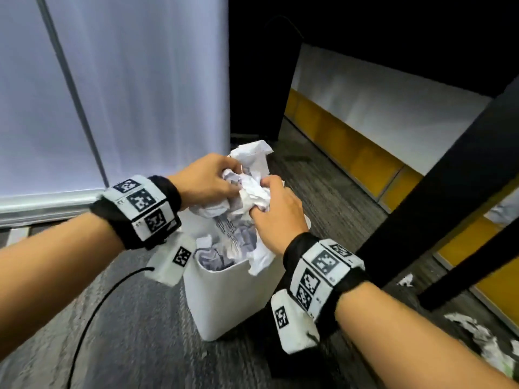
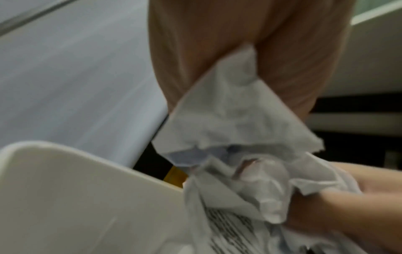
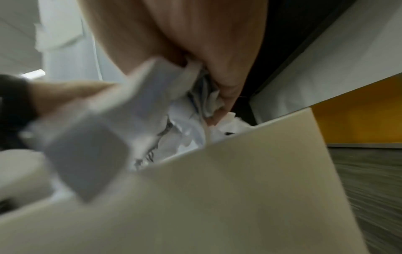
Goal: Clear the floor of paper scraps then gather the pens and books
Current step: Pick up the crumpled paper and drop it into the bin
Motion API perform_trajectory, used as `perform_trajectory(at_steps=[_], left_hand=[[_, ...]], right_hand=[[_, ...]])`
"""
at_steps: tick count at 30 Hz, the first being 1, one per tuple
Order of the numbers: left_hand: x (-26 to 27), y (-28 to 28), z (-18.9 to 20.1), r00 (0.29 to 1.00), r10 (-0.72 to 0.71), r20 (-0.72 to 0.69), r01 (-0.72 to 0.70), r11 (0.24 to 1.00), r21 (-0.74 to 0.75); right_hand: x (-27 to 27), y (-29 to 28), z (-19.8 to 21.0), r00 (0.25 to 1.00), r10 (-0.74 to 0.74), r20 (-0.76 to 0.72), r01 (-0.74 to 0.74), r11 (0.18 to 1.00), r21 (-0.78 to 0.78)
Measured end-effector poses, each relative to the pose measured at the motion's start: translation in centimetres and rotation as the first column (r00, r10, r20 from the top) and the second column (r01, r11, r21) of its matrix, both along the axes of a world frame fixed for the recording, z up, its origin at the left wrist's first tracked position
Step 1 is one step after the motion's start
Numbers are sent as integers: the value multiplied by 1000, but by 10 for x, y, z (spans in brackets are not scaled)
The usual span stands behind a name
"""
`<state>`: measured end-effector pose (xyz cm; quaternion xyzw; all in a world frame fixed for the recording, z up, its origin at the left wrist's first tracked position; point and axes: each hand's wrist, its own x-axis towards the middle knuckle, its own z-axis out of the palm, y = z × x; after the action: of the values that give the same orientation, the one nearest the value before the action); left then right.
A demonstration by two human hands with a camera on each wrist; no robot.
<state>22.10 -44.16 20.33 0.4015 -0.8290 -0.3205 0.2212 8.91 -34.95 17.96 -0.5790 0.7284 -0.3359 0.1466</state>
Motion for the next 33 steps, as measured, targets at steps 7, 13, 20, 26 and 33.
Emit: perform_trajectory(at_steps=[7,13,20,26,33], left_hand=[[-2,-3,-47,869,-177,463,208,978,-18],[-12,14,-54,582,-226,781,258,962,86],[-12,2,-28,836,-135,532,182,983,-37],[-16,11,3,906,-42,422,163,953,-255],[-32,87,17,901,-195,387,345,862,-370]], right_hand=[[-4,-24,-30,962,-178,-206,244,897,368],[-2,-30,-41,904,15,-427,283,728,625],[-13,-29,-25,925,-378,-44,381,918,110],[-19,-12,-9,929,-332,161,362,905,-222],[-20,86,-18,999,39,10,-34,946,-322]])
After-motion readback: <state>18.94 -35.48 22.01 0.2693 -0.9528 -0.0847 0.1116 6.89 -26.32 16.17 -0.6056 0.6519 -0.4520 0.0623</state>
